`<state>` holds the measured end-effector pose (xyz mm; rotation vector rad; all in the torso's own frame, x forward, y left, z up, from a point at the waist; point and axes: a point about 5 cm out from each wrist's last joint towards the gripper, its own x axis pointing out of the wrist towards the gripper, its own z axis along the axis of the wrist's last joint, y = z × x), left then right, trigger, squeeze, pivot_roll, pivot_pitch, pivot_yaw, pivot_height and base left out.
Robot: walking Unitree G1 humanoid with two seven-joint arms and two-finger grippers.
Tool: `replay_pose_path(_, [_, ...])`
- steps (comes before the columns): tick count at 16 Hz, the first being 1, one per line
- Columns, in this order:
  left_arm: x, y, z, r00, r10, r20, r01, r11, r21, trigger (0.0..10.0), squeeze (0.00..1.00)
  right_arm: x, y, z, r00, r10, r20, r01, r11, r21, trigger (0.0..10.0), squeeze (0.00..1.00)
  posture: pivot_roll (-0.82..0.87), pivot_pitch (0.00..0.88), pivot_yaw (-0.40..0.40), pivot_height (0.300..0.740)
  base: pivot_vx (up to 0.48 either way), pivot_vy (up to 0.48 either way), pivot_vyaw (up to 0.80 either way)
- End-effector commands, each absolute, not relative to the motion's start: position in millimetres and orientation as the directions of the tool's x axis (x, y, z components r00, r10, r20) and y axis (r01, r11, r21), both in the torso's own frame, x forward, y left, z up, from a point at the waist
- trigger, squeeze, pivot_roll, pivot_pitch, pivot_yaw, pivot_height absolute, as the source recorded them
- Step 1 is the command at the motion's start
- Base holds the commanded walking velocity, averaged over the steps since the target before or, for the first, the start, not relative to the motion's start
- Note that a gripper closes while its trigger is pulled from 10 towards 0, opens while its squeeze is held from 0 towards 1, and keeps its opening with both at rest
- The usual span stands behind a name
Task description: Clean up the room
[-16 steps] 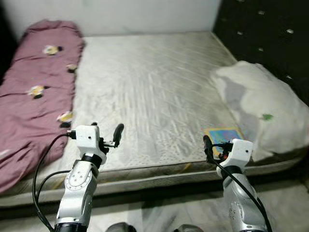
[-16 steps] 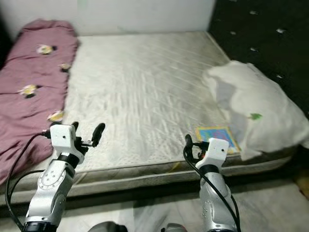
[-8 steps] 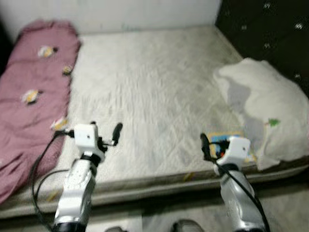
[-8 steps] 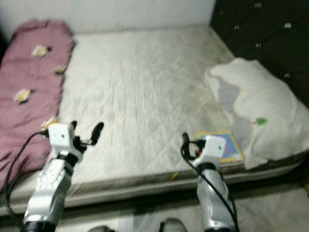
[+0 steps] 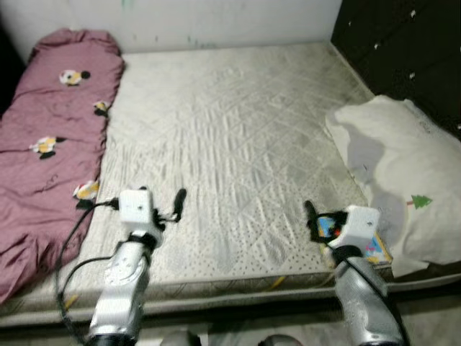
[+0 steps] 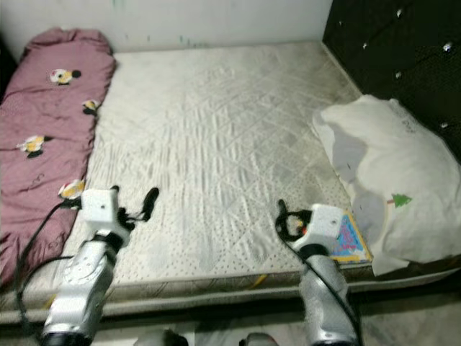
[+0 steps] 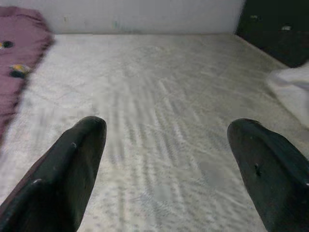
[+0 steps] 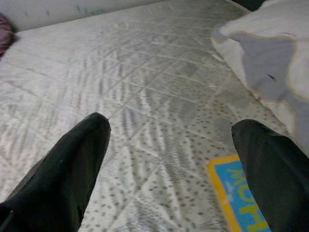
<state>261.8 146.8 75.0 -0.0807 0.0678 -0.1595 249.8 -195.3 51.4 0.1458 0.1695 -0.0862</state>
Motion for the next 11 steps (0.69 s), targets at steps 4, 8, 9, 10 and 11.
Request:
replay_pose_path(4, [263.1,153.0,73.5,0.987,-0.14,-0.074,0.133,0.987,-0.093,10.0,0.0,251.5,-194.1,51.8,0.982,-0.067,-0.177,0.092,0.986,0.141,10.0,0.0,-0.06,0.062,0.022,0.74,0.0,0.48,-0.45])
replay_pose_path(8, [263.3,153.2,74.2,0.988,-0.137,-0.072,0.13,0.987,-0.095,10.0,0.0,251.7,-197.3,53.6,0.983,-0.069,-0.173,0.093,0.987,0.135,10.0,0.0,-0.06,0.072,0.018,0.74,0.0,0.48,0.0])
replay_pose_path(9, [262.1,152.0,73.1,0.987,-0.139,-0.074,0.132,0.986,-0.097,10.0,0.0,251.2,-197.1,53.0,0.982,-0.064,-0.176,0.088,0.987,0.131,10.0,0.0,-0.06,0.073,0.017,0.74,0.0,0.48,0.0])
replay_pose_path(10, [262.0,151.7,73.1,0.987,-0.14,-0.074,0.132,0.986,-0.098,10.0,0.0,251.4,-197.2,53.0,0.982,-0.064,-0.176,0.088,0.987,0.131,10.0,0.0,-0.06,0.073,0.016,0.74,0.0,0.48,0.0])
replay_pose_path(11, [262.1,151.3,72.9,0.987,-0.14,-0.076,0.132,0.986,-0.102,10.0,0.0,251.6,-197.2,53.1,0.982,-0.064,-0.177,0.088,0.987,0.132,10.0,0.0,-0.06,0.073,0.016,0.74,0.0,0.48,0.0])
